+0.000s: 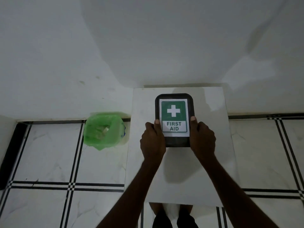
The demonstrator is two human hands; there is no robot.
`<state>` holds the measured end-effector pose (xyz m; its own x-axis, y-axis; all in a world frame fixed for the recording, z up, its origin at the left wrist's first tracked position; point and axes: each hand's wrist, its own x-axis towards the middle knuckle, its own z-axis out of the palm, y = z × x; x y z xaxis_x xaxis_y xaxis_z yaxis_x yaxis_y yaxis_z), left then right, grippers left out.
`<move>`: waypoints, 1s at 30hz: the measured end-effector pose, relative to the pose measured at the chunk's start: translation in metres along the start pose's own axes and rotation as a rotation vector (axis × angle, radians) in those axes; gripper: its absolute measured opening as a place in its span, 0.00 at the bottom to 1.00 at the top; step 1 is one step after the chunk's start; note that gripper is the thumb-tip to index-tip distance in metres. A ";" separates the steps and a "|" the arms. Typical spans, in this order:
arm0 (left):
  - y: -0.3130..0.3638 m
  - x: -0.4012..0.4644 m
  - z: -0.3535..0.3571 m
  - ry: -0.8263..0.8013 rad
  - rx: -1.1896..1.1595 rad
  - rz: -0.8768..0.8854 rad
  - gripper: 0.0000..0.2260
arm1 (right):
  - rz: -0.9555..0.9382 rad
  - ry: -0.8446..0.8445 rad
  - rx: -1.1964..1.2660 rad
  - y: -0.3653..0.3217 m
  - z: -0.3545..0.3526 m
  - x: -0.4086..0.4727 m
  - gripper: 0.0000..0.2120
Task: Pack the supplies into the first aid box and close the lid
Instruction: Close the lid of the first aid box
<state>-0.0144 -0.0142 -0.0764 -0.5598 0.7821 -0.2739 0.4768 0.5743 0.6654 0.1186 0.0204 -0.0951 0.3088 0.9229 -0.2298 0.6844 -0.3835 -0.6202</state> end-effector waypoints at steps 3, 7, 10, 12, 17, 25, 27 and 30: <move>0.000 0.004 0.007 0.065 -0.009 0.053 0.19 | -0.068 0.067 0.066 0.003 0.010 -0.002 0.25; 0.000 0.004 0.003 0.053 0.006 0.109 0.14 | -0.119 0.048 0.148 0.008 0.011 -0.002 0.23; -0.002 0.005 0.004 0.014 -0.013 0.103 0.14 | -0.134 0.012 0.175 0.008 0.009 -0.002 0.23; -0.003 0.005 0.002 -0.027 0.054 0.102 0.15 | -0.136 -0.033 0.130 0.006 0.005 0.000 0.24; 0.012 0.036 -0.029 -0.152 0.286 0.061 0.19 | -0.046 -0.197 -0.116 -0.002 -0.019 0.043 0.31; 0.060 0.110 -0.002 -0.068 0.060 0.091 0.24 | -0.068 -0.132 -0.024 -0.077 0.003 0.116 0.30; 0.062 0.116 0.007 -0.111 0.167 0.124 0.22 | -0.037 -0.128 -0.054 -0.080 0.012 0.118 0.25; 0.060 0.122 0.011 -0.041 0.177 0.167 0.22 | -0.080 -0.068 -0.056 -0.081 0.016 0.119 0.21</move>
<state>-0.0463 0.1182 -0.0776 -0.4369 0.8769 -0.2006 0.6739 0.4668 0.5727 0.0898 0.1618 -0.0844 0.2074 0.9502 -0.2326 0.7415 -0.3078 -0.5962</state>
